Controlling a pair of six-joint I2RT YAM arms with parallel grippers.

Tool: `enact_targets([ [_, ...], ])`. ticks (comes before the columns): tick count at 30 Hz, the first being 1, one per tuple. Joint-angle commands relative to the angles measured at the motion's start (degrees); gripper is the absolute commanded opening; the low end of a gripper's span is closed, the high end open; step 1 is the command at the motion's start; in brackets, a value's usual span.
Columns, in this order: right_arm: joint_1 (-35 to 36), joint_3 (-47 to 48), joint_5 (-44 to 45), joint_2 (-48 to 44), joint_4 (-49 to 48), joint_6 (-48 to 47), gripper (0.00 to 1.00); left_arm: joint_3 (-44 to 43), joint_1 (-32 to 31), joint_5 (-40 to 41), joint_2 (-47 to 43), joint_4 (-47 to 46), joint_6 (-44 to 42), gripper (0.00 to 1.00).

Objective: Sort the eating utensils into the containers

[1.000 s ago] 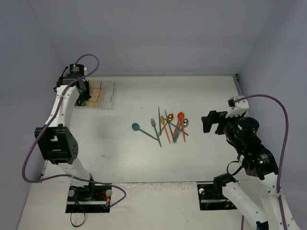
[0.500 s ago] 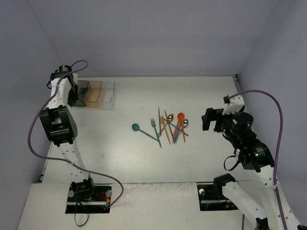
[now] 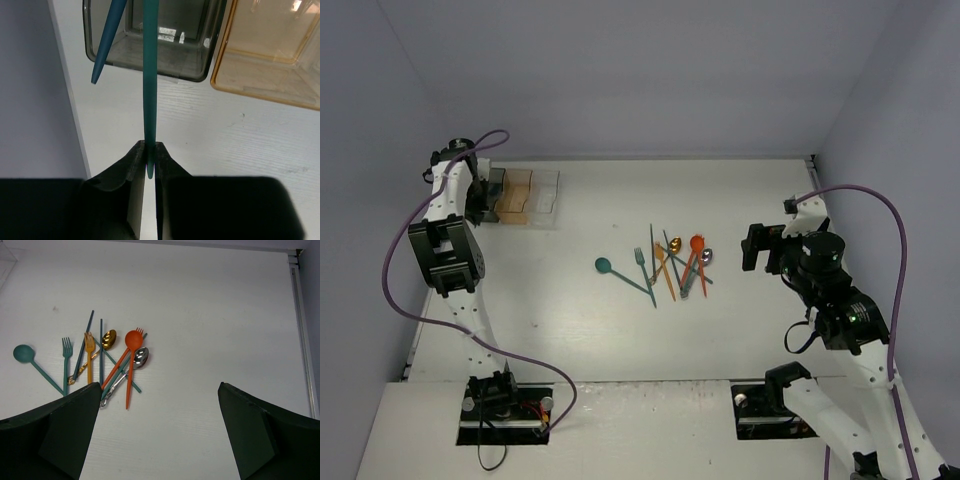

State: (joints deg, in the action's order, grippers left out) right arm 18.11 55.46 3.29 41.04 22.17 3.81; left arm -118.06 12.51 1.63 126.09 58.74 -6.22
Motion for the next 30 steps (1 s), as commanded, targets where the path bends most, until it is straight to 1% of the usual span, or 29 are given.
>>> enact_targets([
  [1, 0.44, 0.61, 1.43, 0.48, -2.87, -0.62, 1.00, -4.68, 0.32, -0.22, -1.37, 1.55, 0.33, 0.10],
  [3, 0.44, 0.61, 1.38, 0.70, -2.92, -0.65, 1.00, -5.87, 0.32, -0.47, -1.12, 1.55, 0.50, 0.13],
  [15, 0.44, 0.81, 0.81, 0.54, -2.93, -0.47, 1.00, -10.51, 0.20, -1.20, 0.84, 1.46, 1.84, 0.16],
  [16, 0.44, 0.86, 0.77, 0.54, -2.93, -0.47, 1.00, -10.64, 0.16, -1.51, 0.58, 1.46, 2.15, 0.18],
  [19, 0.44, 1.11, 0.73, 0.47, -2.93, -0.50, 1.00, -9.90, -0.25, -5.40, -2.09, 1.34, 4.85, 0.27],
  [20, 0.44, 1.14, 0.80, 0.40, -2.93, -0.47, 1.00, -9.14, -0.74, -6.51, -4.15, 1.14, 6.99, 0.34],
  [21, 0.44, 1.17, 0.88, 0.29, -2.93, -0.47, 1.00, -7.93, -1.76, -6.77, -5.78, 1.03, 9.08, 0.41],
  [24, 0.35, 1.05, 0.93, -0.08, -2.93, -0.47, 1.00, -3.93, -6.09, -4.61, -11.29, 0.67, 12.98, 0.53],
  [26, 0.40, 0.96, 0.93, -0.49, -2.93, -0.13, 1.00, 2.04, -13.15, -0.06, -16.15, -0.64, 16.65, 0.62],
  [28, 0.42, 0.85, 0.92, -0.97, -2.84, 0.00, 1.00, 6.73, -17.98, 2.75, -19.28, -2.33, 19.92, 0.65],
  [30, 0.36, 0.69, 0.84, -1.62, -2.84, 0.25, 1.00, 13.30, -23.94, 3.29, -23.17, -4.87, 26.24, 0.67],
])
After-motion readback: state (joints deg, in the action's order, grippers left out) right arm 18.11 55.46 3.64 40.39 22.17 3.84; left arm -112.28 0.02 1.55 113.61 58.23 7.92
